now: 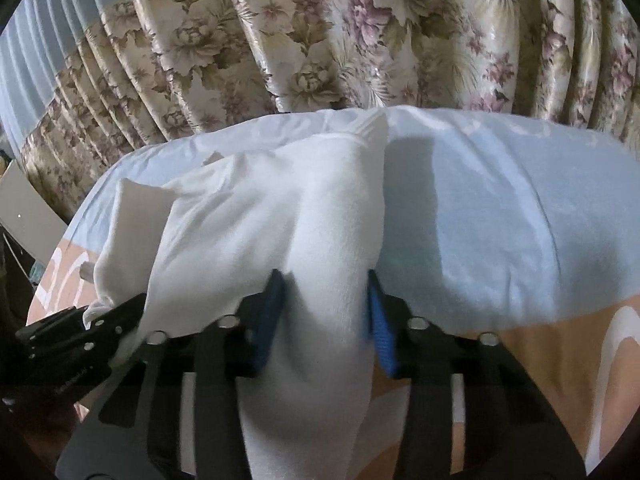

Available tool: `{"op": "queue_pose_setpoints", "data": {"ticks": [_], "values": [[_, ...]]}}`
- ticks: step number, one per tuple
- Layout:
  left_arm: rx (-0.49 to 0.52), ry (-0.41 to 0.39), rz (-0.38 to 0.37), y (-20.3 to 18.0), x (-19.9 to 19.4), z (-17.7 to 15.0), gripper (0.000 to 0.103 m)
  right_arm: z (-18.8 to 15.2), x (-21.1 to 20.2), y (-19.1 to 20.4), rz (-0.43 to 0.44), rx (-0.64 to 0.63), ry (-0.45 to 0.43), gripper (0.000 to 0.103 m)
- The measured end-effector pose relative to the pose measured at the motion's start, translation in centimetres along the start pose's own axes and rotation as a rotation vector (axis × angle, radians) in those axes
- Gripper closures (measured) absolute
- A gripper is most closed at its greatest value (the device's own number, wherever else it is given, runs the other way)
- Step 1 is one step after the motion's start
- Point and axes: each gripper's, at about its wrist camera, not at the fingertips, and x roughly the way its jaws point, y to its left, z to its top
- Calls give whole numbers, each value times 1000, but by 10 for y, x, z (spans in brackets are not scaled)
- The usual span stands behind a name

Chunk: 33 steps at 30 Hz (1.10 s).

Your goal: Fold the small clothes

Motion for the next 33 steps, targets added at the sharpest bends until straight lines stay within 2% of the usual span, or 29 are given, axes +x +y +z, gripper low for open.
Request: {"op": "queue_pose_setpoints", "data": {"ticks": [2, 5, 10, 16, 22, 27, 29, 30, 32, 33], "values": [[20, -21, 19, -6, -6, 1, 77, 1, -3, 0, 0, 2, -12, 76], [32, -35, 27, -11, -13, 3, 77, 3, -13, 4, -18, -26, -40, 77], [41, -50, 9, -31, -25, 6, 78, 8, -31, 10, -72, -88, -80, 78], [57, -60, -41, -77, -40, -2, 78, 15, -67, -6, -124, -109, -121, 78], [93, -18, -102, -145, -41, -29, 78, 3, -108, -56, -173, -72, -100, 78], [119, 36, -132, -197, -23, -54, 76, -20, -132, -116, -219, -48, -51, 77], [116, 56, -109, -202, -12, -63, 69, -29, -135, -142, -216, -40, -38, 77], [96, 36, -95, -198, -11, -66, 64, -33, -136, -151, -204, -46, -42, 77], [60, 11, -59, -186, -10, -66, 32, -46, -128, -171, -220, -45, -21, 76], [24, 8, -48, -174, -9, -66, 26, -51, -126, -177, -258, -37, -13, 76]]}}
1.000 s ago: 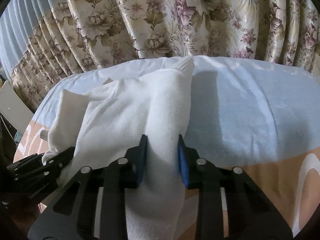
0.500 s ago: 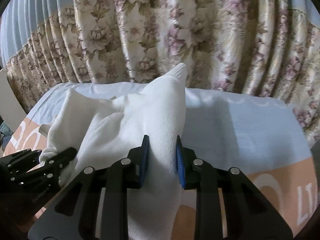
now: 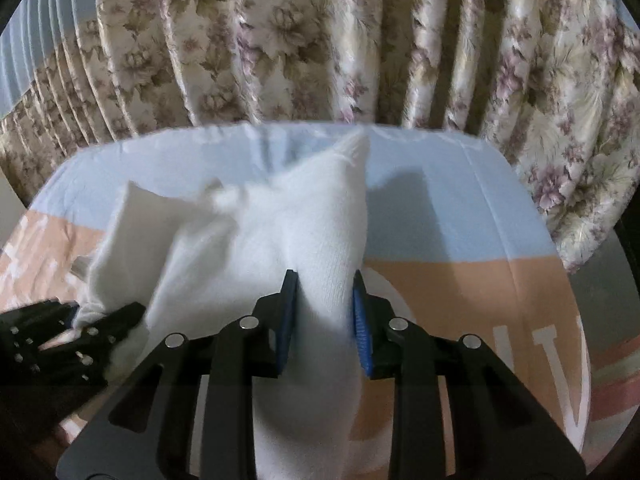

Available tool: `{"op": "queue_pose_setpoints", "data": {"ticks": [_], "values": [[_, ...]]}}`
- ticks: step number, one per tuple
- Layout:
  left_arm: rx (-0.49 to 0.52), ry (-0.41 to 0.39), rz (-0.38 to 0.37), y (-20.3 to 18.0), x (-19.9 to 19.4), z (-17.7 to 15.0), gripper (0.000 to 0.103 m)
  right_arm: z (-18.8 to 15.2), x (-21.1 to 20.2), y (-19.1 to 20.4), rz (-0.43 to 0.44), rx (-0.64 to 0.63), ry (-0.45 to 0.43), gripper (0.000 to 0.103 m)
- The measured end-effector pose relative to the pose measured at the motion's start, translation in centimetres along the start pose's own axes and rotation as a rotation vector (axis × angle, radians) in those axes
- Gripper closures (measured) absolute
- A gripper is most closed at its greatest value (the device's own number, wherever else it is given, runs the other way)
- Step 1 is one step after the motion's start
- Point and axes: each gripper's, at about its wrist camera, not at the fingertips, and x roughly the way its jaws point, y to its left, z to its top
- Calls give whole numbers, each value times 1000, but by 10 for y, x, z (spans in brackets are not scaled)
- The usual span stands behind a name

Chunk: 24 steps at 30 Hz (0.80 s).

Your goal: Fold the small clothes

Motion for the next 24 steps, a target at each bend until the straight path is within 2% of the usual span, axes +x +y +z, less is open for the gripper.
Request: {"op": "queue_pose_setpoints", "data": {"ticks": [1, 2, 4, 6, 10, 15, 17, 20, 24], "values": [[-18, 3, 3, 8, 2, 1, 18, -5, 1, -5, -15, 13, -7, 65], [-32, 3, 5, 16, 3, 1, 14, -10, -3, -11, -23, 50, -30, 50], [-30, -9, 19, 21, 1, -1, 11, -16, -6, -17, -25, 102, -40, 38], [-35, -34, 20, 23, -5, -3, 11, -22, -9, -17, -2, 128, -49, 38], [-66, -54, 6, 36, -13, -8, 11, -31, -21, -9, -19, 145, -75, 37], [-95, -59, 45, 58, -18, -10, 10, -53, -39, 0, -32, 142, -98, 32], [-109, -38, 75, 69, -15, -11, 10, -62, -44, 6, -27, 135, -90, 27], [-129, -5, 79, 92, -16, -20, 10, -74, -50, 21, -3, 97, -68, 24], [-80, -55, 94, 107, -54, -34, 10, -84, -77, 40, 23, 88, -110, 23]]}}
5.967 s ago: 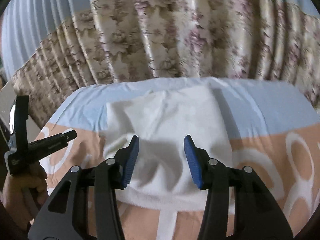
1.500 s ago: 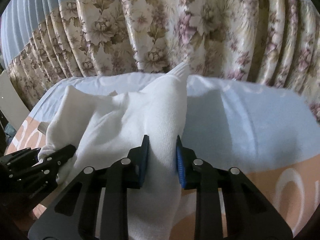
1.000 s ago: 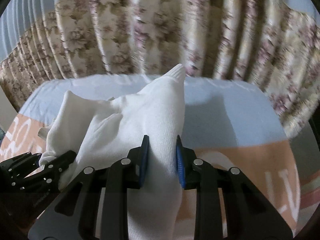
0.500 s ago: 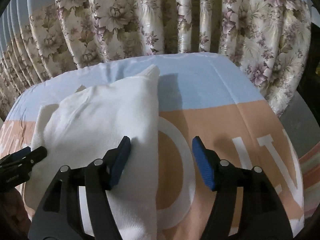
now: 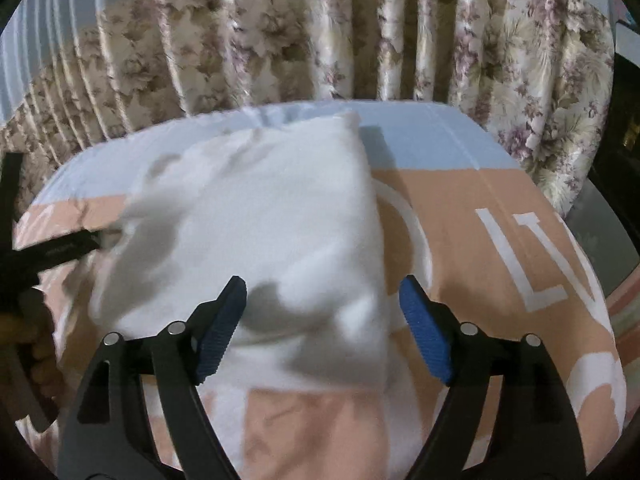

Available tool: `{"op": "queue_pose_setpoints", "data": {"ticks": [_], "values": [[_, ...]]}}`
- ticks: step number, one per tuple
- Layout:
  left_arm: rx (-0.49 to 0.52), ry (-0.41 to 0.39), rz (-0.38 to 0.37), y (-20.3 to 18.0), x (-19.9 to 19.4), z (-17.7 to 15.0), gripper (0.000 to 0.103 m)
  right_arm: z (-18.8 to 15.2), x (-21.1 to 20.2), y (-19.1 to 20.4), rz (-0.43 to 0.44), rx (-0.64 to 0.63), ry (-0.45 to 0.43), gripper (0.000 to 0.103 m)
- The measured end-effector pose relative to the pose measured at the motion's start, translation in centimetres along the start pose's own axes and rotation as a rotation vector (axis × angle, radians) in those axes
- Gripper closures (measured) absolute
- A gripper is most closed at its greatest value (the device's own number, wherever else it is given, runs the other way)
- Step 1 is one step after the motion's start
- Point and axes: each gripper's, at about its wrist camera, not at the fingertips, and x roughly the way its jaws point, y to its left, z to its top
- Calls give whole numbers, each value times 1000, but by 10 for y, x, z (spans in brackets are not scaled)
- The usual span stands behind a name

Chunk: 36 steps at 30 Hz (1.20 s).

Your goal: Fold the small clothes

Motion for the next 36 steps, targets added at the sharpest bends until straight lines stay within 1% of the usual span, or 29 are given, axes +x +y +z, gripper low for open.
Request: {"op": "queue_pose_setpoints", "data": {"ticks": [1, 3, 5, 7, 10, 12, 14, 16, 17, 19, 22, 25, 29, 36], "values": [[5, -14, -1, 4, -13, -4, 10, 0, -8, 4, 6, 3, -8, 22], [21, -46, 5, 9, -38, -11, 10, 2, -29, 18, 6, 5, -37, 16], [60, -71, 16, 10, -61, -19, 10, 2, -51, 35, -4, -12, -72, 8], [106, -99, 41, 13, -84, -28, 10, 1, -67, 49, -18, -20, -85, 3], [129, -146, 77, 23, -116, -41, 10, -1, -84, 71, -41, -13, -72, 3], [124, -176, 98, 36, -136, -50, 6, -5, -95, 88, -47, -18, -61, 3], [122, -178, 109, 48, -149, -59, 4, -9, -103, 101, -55, -31, -62, 3], [119, -180, 108, 57, -156, -66, 4, -15, -113, 114, -62, -43, -86, 3], [115, -181, 114, 62, -160, -70, 4, -19, -121, 121, -82, -46, -112, 3], [101, -187, 127, 70, -169, -79, 4, -25, -128, 128, -83, -43, -136, 3], [87, -201, 155, 77, -177, -87, 4, -32, -136, 136, -80, -30, -127, 3], [78, -218, 148, 80, -183, -91, 2, -34, -137, 145, -66, -36, -101, 3], [101, -206, 131, 77, -183, -91, 2, -37, -140, 153, -56, -45, -103, 3], [114, -233, 149, 70, -187, -88, 2, -39, -145, 154, -49, -47, -114, 3]]}}
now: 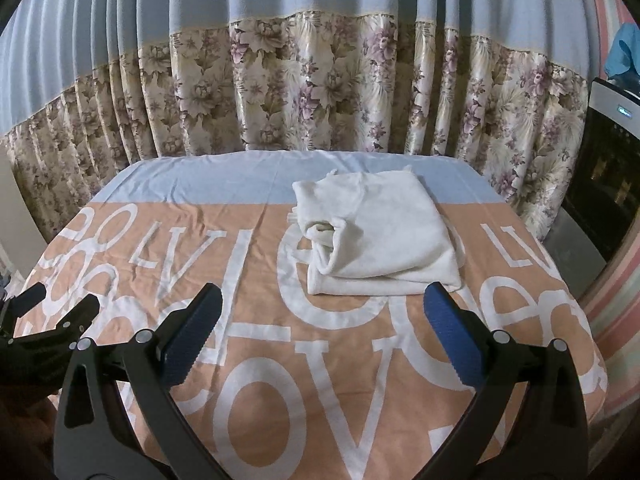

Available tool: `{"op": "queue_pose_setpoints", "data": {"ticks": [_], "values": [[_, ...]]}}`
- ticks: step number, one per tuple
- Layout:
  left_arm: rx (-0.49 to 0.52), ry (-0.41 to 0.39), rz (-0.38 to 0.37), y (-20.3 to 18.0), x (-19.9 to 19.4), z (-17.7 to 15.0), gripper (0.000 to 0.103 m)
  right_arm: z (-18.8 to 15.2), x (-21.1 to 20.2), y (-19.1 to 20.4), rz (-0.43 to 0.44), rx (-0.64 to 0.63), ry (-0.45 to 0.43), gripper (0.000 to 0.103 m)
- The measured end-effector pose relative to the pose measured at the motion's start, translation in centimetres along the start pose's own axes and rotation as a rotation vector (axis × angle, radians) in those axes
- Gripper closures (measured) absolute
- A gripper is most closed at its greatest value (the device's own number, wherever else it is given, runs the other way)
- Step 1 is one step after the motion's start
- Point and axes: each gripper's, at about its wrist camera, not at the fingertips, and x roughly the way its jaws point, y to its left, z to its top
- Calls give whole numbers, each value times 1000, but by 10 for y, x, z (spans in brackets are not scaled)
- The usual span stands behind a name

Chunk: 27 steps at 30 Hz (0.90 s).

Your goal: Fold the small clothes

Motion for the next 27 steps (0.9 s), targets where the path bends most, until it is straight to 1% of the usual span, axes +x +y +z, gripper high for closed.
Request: {"op": "queue_pose_setpoints", "data": {"ticks": [4, 8, 10, 15, 19, 24, 27], "values": [[-5, 15, 6, -2, 1, 3, 2, 0, -2, -1, -6, 6, -5, 3], [17, 0, -1, -5, 0, 4, 2, 0, -1, -3, -9, 9, -2, 3], [22, 6, -6, -7, 0, 4, 2, 0, -1, -3, -10, 9, -3, 3], [-8, 16, -40, -4, 1, 3, 2, 0, -1, -3, -14, 11, -8, 3], [-35, 25, -40, -1, 2, 3, 2, 1, -1, -4, -11, 12, -7, 3], [-33, 39, -30, -1, 4, 2, 2, 0, -1, -3, -15, 12, -9, 3], [-34, 39, -37, -1, 4, 2, 2, 0, -1, -4, -12, 14, -7, 3]]}}
